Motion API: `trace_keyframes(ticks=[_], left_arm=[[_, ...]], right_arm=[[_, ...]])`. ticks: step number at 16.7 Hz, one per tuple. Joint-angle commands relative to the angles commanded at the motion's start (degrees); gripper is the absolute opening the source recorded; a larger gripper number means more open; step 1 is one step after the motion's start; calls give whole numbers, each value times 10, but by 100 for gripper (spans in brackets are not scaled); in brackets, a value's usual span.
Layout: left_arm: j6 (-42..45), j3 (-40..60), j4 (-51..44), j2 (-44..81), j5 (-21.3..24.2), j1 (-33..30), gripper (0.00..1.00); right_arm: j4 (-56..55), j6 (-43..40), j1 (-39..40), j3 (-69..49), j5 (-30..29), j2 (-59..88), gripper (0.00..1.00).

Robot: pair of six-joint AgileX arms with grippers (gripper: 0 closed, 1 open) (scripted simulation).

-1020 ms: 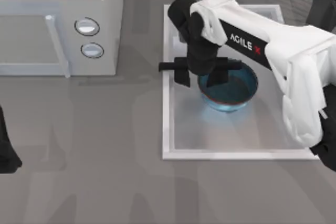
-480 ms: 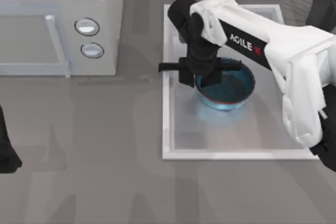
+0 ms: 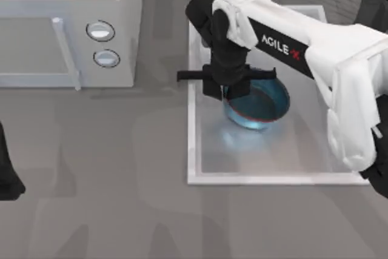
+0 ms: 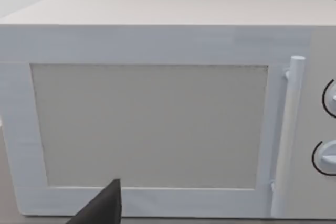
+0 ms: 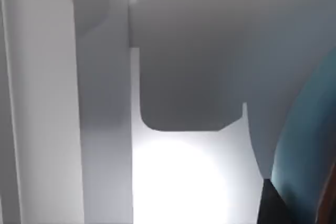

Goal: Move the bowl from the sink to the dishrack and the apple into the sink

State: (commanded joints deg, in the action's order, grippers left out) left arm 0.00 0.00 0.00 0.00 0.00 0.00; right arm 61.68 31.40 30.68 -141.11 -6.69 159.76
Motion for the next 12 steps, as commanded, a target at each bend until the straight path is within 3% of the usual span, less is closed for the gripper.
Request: trace_keyframes(ticks=[12], left_arm=[[0,0,0,0,0,0,100]], right_arm=[[218,196,197,259,-24,-461,0]])
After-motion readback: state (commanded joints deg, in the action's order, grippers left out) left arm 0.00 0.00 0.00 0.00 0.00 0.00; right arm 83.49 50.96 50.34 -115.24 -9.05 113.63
